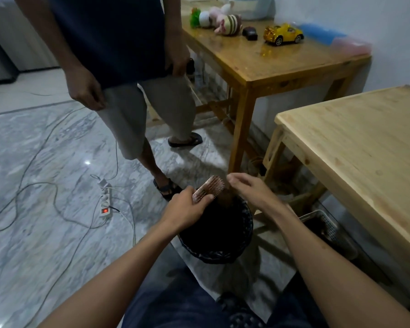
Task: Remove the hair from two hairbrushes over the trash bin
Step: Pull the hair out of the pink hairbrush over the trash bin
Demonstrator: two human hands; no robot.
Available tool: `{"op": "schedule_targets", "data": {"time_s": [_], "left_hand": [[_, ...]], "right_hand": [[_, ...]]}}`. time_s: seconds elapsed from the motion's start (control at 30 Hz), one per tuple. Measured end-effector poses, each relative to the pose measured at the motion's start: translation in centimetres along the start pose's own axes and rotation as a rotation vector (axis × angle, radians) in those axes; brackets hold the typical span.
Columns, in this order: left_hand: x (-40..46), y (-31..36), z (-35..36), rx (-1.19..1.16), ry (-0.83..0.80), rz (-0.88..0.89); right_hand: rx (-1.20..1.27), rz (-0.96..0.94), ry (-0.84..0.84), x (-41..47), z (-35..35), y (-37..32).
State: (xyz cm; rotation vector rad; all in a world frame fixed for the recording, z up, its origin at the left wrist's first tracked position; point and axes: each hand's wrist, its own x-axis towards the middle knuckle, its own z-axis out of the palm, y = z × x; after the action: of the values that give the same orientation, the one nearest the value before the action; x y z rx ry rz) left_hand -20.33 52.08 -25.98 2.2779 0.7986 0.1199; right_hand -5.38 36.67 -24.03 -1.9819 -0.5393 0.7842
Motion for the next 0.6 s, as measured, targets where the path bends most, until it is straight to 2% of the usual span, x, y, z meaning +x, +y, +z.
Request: {"op": "schedule_targets", "data": {"time_s": [0.07,0.13,0.37,0.5,0.6], "left_hand": [[0.1,0.4,0.0,0.002,0.005,-0.007],[0.1,0.3,0.0,-0.017,-0.016,-0.003],[-1.0,-2.0,-0.8,-0.108,-0.220,0.056],[-0.8,-1.7,-0.3,-0.161,-0.199,0.049],[-0.6,-1.3,0.0,-0.090,-0.139,0.049]], "right_hand": [[-0.009,0.010,-0.155,0.0,0.3,0.0],[-0.043,0.001,-0.185,0.2,0.4,0.5],[-0.300,0.098,0.188,0.1,-2.0,1.5],[-0.376,0.116,0.346,-0.8,-1.5,0.9],[-0.319,0.125,0.364,-0.8,-1.4,0.9]]}}
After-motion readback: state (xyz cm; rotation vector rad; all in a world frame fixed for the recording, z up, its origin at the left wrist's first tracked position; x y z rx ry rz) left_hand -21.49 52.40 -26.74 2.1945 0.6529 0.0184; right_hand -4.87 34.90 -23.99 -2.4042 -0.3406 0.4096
